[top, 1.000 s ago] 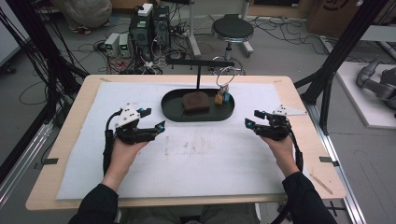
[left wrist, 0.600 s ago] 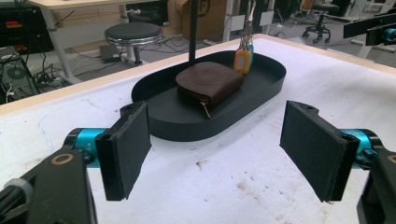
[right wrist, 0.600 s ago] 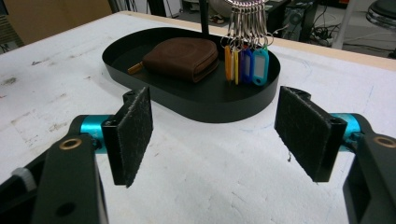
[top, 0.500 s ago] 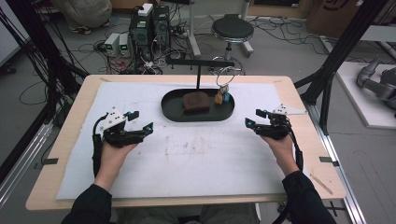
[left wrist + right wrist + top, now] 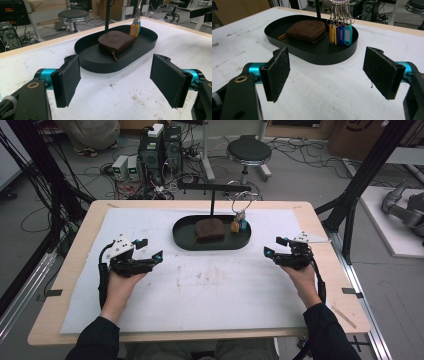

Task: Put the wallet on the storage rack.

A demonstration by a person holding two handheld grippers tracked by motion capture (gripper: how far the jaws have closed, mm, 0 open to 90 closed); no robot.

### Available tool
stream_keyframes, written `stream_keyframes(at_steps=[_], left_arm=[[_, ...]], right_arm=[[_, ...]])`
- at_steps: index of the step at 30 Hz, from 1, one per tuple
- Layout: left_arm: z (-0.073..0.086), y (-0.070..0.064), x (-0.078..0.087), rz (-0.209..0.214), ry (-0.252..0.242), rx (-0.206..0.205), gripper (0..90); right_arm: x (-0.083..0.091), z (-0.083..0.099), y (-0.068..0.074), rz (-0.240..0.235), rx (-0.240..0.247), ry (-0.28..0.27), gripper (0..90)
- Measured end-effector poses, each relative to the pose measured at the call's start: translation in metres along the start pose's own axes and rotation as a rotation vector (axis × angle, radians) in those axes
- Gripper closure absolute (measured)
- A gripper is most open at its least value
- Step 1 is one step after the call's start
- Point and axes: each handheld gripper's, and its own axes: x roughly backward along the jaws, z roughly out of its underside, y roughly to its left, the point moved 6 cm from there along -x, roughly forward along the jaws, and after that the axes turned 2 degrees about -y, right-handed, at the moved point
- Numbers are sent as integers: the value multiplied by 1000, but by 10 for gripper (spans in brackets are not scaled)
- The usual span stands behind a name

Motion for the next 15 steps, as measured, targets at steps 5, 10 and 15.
stream_keyframes(at_steps=[5,10,15], left_arm=[[1,4,3,-15,4,2,241],[2,8,4,-21,4,12,241],[3,10,3,-20,8,17,241]], right_arm=[[-3,0,2,-4,12,6,222],[-4,1,3,-8,16,13,222],[-4,2,1,-8,16,15,222]])
